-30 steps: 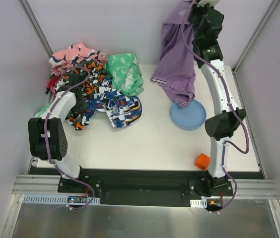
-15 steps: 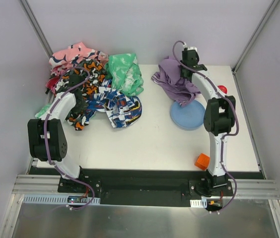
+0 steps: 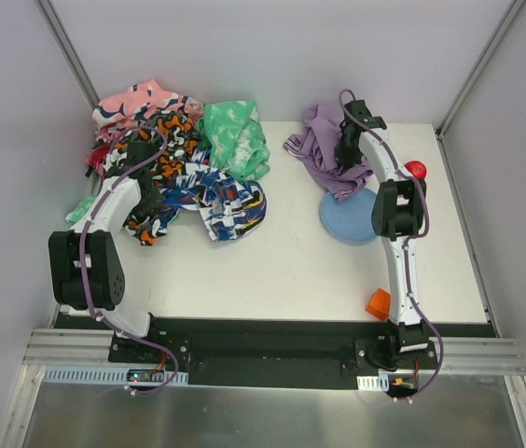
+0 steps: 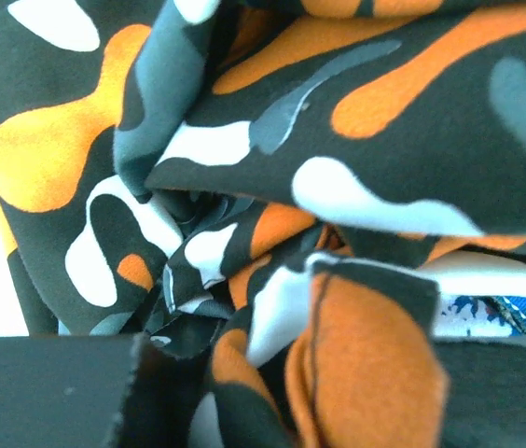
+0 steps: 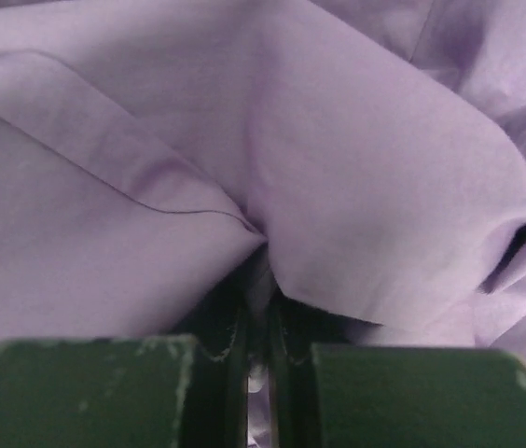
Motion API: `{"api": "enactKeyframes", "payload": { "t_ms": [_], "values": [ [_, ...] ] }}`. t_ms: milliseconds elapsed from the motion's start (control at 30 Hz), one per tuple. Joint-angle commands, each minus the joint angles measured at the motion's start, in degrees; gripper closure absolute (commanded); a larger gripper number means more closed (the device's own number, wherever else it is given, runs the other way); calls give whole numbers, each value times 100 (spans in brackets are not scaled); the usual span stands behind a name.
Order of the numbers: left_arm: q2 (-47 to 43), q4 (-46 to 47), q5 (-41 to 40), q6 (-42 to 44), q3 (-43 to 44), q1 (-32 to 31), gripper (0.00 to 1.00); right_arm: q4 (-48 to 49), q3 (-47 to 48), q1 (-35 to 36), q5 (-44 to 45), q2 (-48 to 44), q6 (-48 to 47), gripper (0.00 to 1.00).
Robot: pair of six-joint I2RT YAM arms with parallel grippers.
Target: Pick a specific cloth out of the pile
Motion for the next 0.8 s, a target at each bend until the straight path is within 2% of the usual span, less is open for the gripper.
{"api": "enactKeyframes", "payload": {
  "t_ms": [0, 33, 100, 200, 267, 300, 367, 433, 500, 633, 767],
  "values": [
    [-480, -70, -33, -55, -81, 135, 79, 583, -114, -68, -922, 74, 397, 99],
    [-576, -61, 20, -46, -90, 127, 77, 838, -132, -59, -933, 39, 397, 99],
    [-760, -43, 152, -20, -107, 135, 66, 1243, -97, -76, -942, 21, 370, 99],
    [-1199, -8, 424, -20, -186, 100, 36, 1578, 61, -85, -1047, 22, 362, 99],
    [-1559, 18, 530, -37, -274, 57, 21, 1728, 18, -103, -1082, -110, 318, 99],
    [-1770, 36, 582, -55, -344, 30, 14, 1763, -52, -103, -1126, -215, 257, 96],
    [-2157, 54, 670, -72, -406, -40, 2, 1772, -411, -103, -1170, -565, 177, 76],
    [-2482, 54, 785, -29, -450, -223, 1, 1973, -1068, -103, -1144, -1101, 81, 51],
    [-2781, 54, 864, -11, -468, -417, 1, 2272, -1798, -103, -1153, -1759, -68, 7],
    [-3247, 80, 1101, 173, -459, -883, 1, 2476, -2784, -103, -1319, -3008, -437, 4],
    [-3625, 246, 1715, 340, -546, -1305, 1, 2765, -3680, -103, -1487, -4343, -815, 4]
  ]
}}
